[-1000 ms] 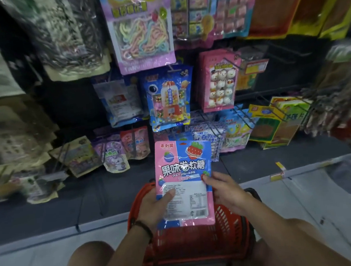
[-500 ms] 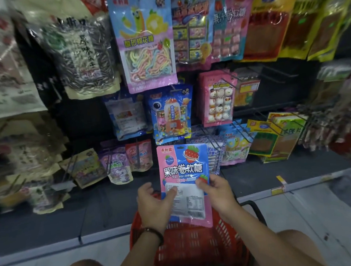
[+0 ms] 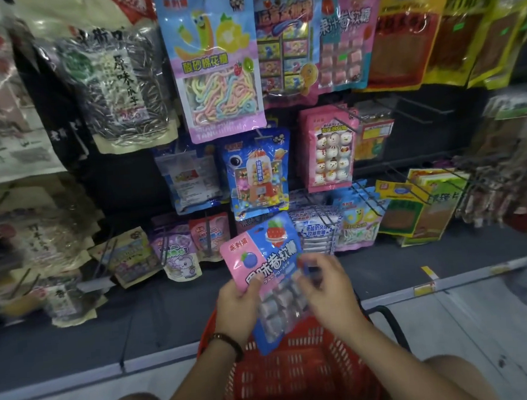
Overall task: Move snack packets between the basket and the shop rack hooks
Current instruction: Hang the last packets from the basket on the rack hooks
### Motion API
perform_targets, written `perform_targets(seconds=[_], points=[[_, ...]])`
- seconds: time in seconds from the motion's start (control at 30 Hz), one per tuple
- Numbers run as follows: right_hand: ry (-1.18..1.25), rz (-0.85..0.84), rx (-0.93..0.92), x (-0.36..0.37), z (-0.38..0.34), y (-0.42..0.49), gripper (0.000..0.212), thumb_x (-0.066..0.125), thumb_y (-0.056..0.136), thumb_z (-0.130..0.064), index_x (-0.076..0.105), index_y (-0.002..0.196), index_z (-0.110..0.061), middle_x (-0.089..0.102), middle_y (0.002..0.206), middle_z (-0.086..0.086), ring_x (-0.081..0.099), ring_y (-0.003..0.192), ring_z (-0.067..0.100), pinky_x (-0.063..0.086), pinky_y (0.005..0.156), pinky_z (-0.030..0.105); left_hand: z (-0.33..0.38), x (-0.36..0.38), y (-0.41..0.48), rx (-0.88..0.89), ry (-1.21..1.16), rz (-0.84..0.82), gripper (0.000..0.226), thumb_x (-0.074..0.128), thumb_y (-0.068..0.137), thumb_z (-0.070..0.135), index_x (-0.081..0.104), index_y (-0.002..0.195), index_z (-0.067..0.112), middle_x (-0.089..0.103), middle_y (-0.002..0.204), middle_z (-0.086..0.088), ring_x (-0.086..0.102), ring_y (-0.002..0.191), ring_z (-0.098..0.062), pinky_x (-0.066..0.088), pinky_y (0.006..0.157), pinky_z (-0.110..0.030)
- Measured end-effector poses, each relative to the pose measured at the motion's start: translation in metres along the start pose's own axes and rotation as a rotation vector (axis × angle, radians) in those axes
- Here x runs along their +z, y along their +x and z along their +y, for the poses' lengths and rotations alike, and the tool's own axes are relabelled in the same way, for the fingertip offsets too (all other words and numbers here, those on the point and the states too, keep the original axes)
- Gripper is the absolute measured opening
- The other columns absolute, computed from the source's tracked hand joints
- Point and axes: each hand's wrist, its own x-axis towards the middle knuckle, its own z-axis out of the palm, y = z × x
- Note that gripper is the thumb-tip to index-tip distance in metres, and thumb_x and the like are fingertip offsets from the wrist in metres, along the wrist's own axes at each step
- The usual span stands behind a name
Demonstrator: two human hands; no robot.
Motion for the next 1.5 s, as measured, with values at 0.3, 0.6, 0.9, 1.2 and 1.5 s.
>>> perform_targets(seconds=[0.3, 0.6, 0.9, 1.2, 1.5], points=[[0.356, -0.17, 0.263, -0.031, -0.011, 0.069, 0.038, 0.073, 0.1, -0.02, 0.057, 0.134, -0.023, 0.077, 0.11, 0.009, 0.074, 0.058, 0.03, 0.056, 0.049, 0.031, 0.009, -0.014, 0.03, -0.066, -0.082, -0.2, 0.021, 0.065, 0.105, 0.024, 0.075, 0.12, 0.012, 0.081, 0.116, -0.009, 0.077, 0.108, -0.034, 0.062, 0.09, -0.052], [0.28, -0.211, 0.247, -0.018, 0.025, 0.097, 0.025, 0.064, 0.102, 0.0, 0.051, 0.085, -0.012, 0.068, 0.067, -0.002, 0.078, 0.076, 0.031, 0.062, 0.061, 0.033, 0.008, -0.016, 0.072, 0.136, 0.212, -0.152, 0.014, 0.076, 0.096, 0.012, 0.077, 0.092, 0.026, 0.081, 0.088, 0.021, 0.077, 0.086, 0.001, 0.06, 0.073, -0.016], [0.227, -0.218, 0.32, 0.021, 0.084, 0.125, 0.023, 0.07, 0.102, -0.013, 0.063, 0.082, -0.023, 0.073, 0.086, 0.007, 0.08, 0.097, 0.025, 0.064, 0.094, 0.049, -0.048, -0.009, 0.136, 0.099, 0.5, -0.149, 0.011, 0.073, 0.1, 0.032, 0.082, 0.096, 0.036, 0.081, 0.091, 0.016, 0.077, 0.089, -0.008, 0.063, 0.085, -0.044], [0.248, -0.295, 0.414, 0.064, 0.169, 0.172, 0.045, 0.075, 0.074, -0.059, 0.041, 0.069, -0.029, 0.045, 0.077, 0.011, 0.061, 0.097, 0.068, 0.045, 0.089, 0.082, -0.103, 0.004, 0.196, -0.03, 0.368, -0.235, 0.028, 0.062, 0.094, 0.057, 0.081, 0.101, 0.037, 0.082, 0.104, 0.012, 0.077, 0.104, -0.015, 0.061, 0.096, -0.053], [0.141, -0.19, 0.448, 0.074, 0.141, 0.195, 0.038, 0.07, 0.102, -0.018, 0.043, 0.075, -0.019, 0.062, 0.078, 0.01, 0.081, 0.085, 0.025, 0.061, 0.084, 0.065, -0.1, 0.015, 0.225, -0.115, 0.31, -0.162, 0.022, 0.068, 0.104, 0.034, 0.082, 0.089, 0.025, 0.083, 0.097, 0.011, 0.081, 0.084, -0.025, 0.063, 0.068, -0.024]])
